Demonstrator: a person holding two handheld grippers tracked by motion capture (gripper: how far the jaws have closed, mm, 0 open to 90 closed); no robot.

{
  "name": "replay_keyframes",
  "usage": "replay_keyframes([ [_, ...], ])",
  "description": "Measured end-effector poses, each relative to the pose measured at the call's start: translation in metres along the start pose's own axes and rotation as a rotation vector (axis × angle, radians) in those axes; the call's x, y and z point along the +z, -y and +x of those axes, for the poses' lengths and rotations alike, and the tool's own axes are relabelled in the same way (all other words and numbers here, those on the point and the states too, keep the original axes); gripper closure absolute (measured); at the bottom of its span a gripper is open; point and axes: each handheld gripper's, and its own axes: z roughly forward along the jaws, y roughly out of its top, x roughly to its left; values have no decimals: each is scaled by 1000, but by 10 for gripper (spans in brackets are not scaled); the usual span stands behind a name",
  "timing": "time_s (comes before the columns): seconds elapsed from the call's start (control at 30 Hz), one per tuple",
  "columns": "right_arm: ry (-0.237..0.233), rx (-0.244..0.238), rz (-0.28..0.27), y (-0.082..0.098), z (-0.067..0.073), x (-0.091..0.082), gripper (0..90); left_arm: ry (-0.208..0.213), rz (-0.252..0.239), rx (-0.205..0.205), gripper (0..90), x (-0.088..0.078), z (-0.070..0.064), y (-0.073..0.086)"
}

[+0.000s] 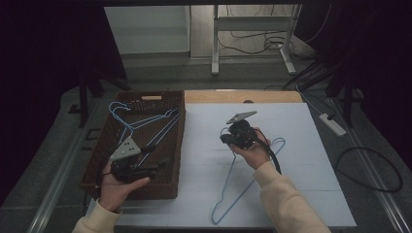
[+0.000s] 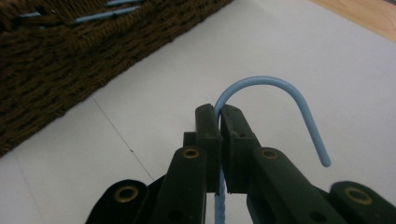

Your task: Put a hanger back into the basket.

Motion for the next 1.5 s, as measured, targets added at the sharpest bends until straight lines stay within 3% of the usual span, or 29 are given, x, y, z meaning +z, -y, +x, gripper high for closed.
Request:
replay_keyframes([
  [0.3,-19,10,-54,2,-2,-12,875,9,2,3,317,1,-3,-1],
  [0.47,-25,9,-68,3,0,-16,875,45,9,-2,316,6,-9,-3],
  [1.0,-20,10,-96,5,1,-23,874,135,59,-18,318,34,-46,-18],
  [1.2,-20,12,-105,6,1,-25,875,153,92,-8,321,51,-62,-25],
  [1.5,-18,17,-108,6,1,-27,874,165,145,-18,325,71,-74,-22],
])
